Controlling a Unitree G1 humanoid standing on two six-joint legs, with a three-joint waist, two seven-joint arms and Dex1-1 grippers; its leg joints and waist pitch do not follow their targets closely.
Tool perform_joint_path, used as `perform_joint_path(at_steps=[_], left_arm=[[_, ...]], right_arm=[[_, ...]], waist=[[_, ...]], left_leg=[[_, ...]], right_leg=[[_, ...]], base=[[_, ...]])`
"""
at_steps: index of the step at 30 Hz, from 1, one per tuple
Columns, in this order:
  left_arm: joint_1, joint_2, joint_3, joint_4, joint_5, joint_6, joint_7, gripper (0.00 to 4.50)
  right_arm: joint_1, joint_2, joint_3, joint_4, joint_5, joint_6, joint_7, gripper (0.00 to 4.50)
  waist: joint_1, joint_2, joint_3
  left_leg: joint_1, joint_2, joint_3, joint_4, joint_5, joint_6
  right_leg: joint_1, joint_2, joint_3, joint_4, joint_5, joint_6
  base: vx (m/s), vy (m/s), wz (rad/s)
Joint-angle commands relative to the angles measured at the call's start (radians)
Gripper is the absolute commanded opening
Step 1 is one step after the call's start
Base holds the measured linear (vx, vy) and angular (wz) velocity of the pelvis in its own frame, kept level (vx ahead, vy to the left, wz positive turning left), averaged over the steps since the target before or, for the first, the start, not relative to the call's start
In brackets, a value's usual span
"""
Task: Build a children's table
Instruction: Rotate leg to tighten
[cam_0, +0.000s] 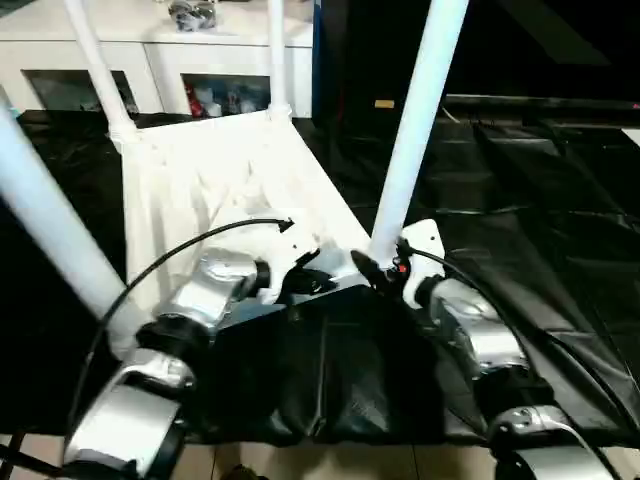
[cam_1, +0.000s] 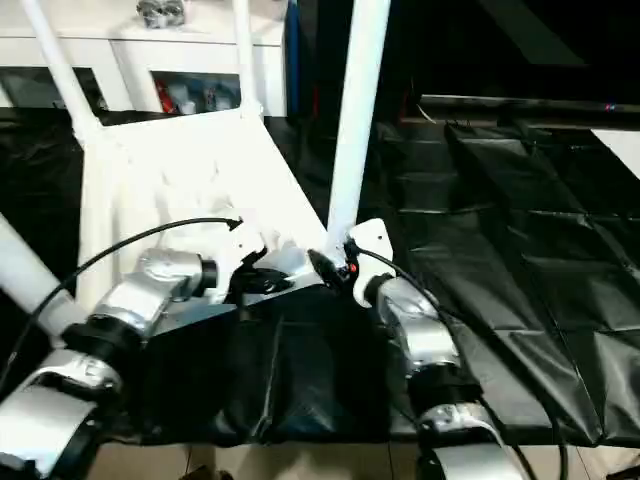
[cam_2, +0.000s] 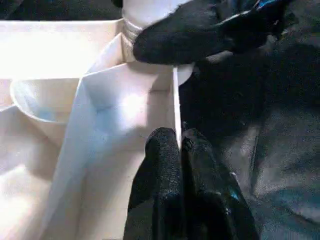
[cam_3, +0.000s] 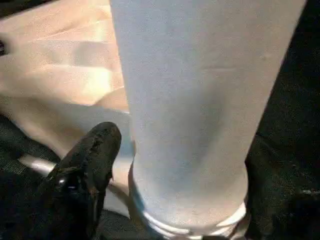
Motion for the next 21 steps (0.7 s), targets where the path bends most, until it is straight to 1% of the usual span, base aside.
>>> perform_joint_path(at_steps=[1,2,3,4,5,6,7,8,10,12,13,14,15,17,18,19,20,21], left_arm=[[0.009,-0.024,-0.031,-0.030,-0.036,-0.038,-0.074,0.00],[0.013,0.004,-0.041,-0.028,-0.033,-0.041,-0.118,0.00],[0.018,0.022,-0.049,-0.028,-0.035,-0.053,-0.157,0.00],[0.021,0.035,-0.055,-0.030,-0.039,-0.059,-0.191,0.00],[0.021,0.035,-0.055,-0.030,-0.039,-0.059,-0.191,0.00],[0.023,0.058,-0.064,-0.026,-0.037,-0.073,-0.229,0.00],[0.023,0.064,-0.064,-0.024,-0.039,-0.073,-0.244,0.00],[0.025,0.070,-0.063,-0.025,-0.041,-0.071,-0.260,0.00],[0.023,0.078,-0.061,-0.019,-0.037,-0.071,-0.269,0.00],[0.022,0.079,-0.060,-0.017,-0.034,-0.072,-0.268,0.00],[0.016,0.084,-0.059,-0.008,-0.037,-0.074,-0.279,0.00],[0.010,0.087,-0.059,0.000,-0.040,-0.076,-0.287,0.00],[0.006,0.089,-0.057,0.004,-0.045,-0.074,-0.294,0.00],[0.001,0.089,-0.054,0.011,-0.051,-0.070,-0.297,0.00],[-0.005,0.089,-0.049,0.021,-0.051,-0.069,-0.295,0.00],[-0.006,0.089,-0.049,0.022,-0.051,-0.069,-0.295,0.00],[-0.010,0.089,-0.048,0.029,-0.047,-0.072,-0.291,0.00],[-0.010,0.089,-0.047,0.030,-0.047,-0.070,-0.290,0.00]], right_arm=[[0.000,0.004,0.070,-0.044,0.022,-0.012,0.124,4.25],[0.001,-0.044,0.093,-0.055,0.026,0.010,0.229,4.33],[-0.001,-0.073,0.110,-0.058,0.025,0.020,0.293,4.33],[-0.005,-0.095,0.125,-0.054,0.018,0.014,0.338,4.47],[-0.005,-0.095,0.125,-0.054,0.018,0.014,0.338,4.47],[-0.016,-0.122,0.139,-0.046,0.029,0.022,0.436,4.47],[-0.023,-0.126,0.140,-0.039,0.036,0.027,0.466,4.47],[-0.030,-0.130,0.142,-0.032,0.042,0.033,0.490,4.30],[-0.043,-0.138,0.155,-0.014,0.037,0.035,0.525,4.13],[-0.047,-0.141,0.160,-0.008,0.034,0.032,0.534,4.11],[-0.064,-0.141,0.164,0.019,0.028,0.028,0.539,4.00],[-0.074,-0.139,0.164,0.034,0.030,0.027,0.547,3.85],[-0.080,-0.138,0.164,0.042,0.033,0.030,0.555,3.74],[-0.085,-0.136,0.164,0.049,0.036,0.032,0.564,3.67],[-0.089,-0.130,0.164,0.054,0.038,0.032,0.573,3.60],[-0.089,-0.130,0.164,0.054,0.038,0.032,0.574,3.45],[-0.089,-0.125,0.166,0.052,0.041,0.035,0.578,3.32],[-0.087,-0.123,0.165,0.049,0.044,0.038,0.579,3.32]], waist=[[0.004,-0.002,-0.066],[0.010,-0.004,-0.068],[0.013,-0.004,-0.070],[0.015,-0.002,-0.069],[0.015,-0.002,-0.069],[0.017,-0.003,-0.071],[0.019,-0.004,-0.071],[0.019,-0.004,-0.071],[0.022,-0.002,-0.068],[0.024,-0.003,-0.066],[0.025,-0.010,-0.065],[0.025,-0.011,-0.065],[0.025,-0.007,-0.064],[0.023,-0.011,-0.065],[0.025,-0.010,-0.067],[0.026,-0.010,-0.067],[0.025,-0.013,-0.067],[0.027,-0.010,-0.068]], left_leg=[[0.010,0.025,-0.006,-0.062,-0.231,0.043],[0.013,0.025,-0.004,-0.057,-0.204,0.054],[0.012,0.024,-0.004,-0.055,-0.189,0.063],[0.005,0.024,-0.004,-0.053,-0.169,0.078],[0.005,0.024,-0.004,-0.053,-0.169,0.078],[0.009,0.026,-0.004,-0.052,-0.168,0.083],[0.009,0.026,-0.003,-0.052,-0.167,0.085],[0.011,0.027,-0.003,-0.052,-0.170,0.086],[0.014,0.028,-0.002,-0.054,-0.190,0.078],[0.016,0.029,-0.002,-0.056,-0.210,0.062],[0.017,0.030,-0.001,-0.057,-0.221,0.053],[0.015,0.030,-0.003,-0.058,-0.219,0.049],[0.015,0.030,-0.003,-0.059,-0.225,0.043],[0.014,0.028,-0.003,-0.058,-0.221,0.040],[0.015,0.028,-0.003,-0.057,-0.209,0.042],[0.014,0.028,-0.003,-0.056,-0.194,0.048],[0.012,0.028,-0.003,-0.055,-0.186,0.051],[0.012,0.027,-0.003,-0.054,-0.178,0.055]], right_leg=[[0.044,-0.046,0.037,-0.064,-0.181,-0.219],[0.045,-0.043,0.035,-0.059,-0.129,-0.237],[0.048,-0.042,0.034,-0.054,-0.104,-0.245],[0.051,-0.042,0.033,-0.048,-0.063,-0.255],[0.051,-0.042,0.033,-0.048,-0.063,-0.255],[0.051,-0.043,0.032,-0.045,-0.045,-0.267],[0.051,-0.044,0.033,-0.043,-0.042,-0.274],[0.050,-0.044,0.033,-0.044,-0.044,-0.277],[0.047,-0.046,0.033,-0.047,-0.079,-0.283],[0.046,-0.049,0.034,-0.052,-0.123,-0.274],[0.046,-0.050,0.035,-0.053,-0.148,-0.269],[0.048,-0.051,0.035,-0.052,-0.157,-0.267],[0.046,-0.052,0.035,-0.055,-0.179,-0.258],[0.047,-0.051,0.035,-0.054,-0.182,-0.254],[0.047,-0.051,0.036,-0.052,-0.165,-0.256],[0.047,-0.050,0.035,-0.049,-0.142,-0.259],[0.049,-0.050,0.035,-0.047,-0.132,-0.260],[0.049,-0.050,0.035,-0.046,-0.123,-0.261]], base=[[0.000,0.000,0.00],[0.052,-0.012,0.04],[0.000,0.000,0.00],[0.000,0.000,0.00],[0.000,0.000,0.00],[0.000,0.000,0.00],[0.000,0.000,0.00],[0.000,0.000,0.00],[0.000,0.000,0.00],[0.000,0.000,0.00],[0.000,0.000,0.00],[0.000,0.000,0.00],[0.000,0.000,0.00],[0.000,0.000,0.00],[0.000,0.000,0.00],[0.000,0.000,0.00],[0.000,0.000,0.00],[0.000,0.000,0.00]])
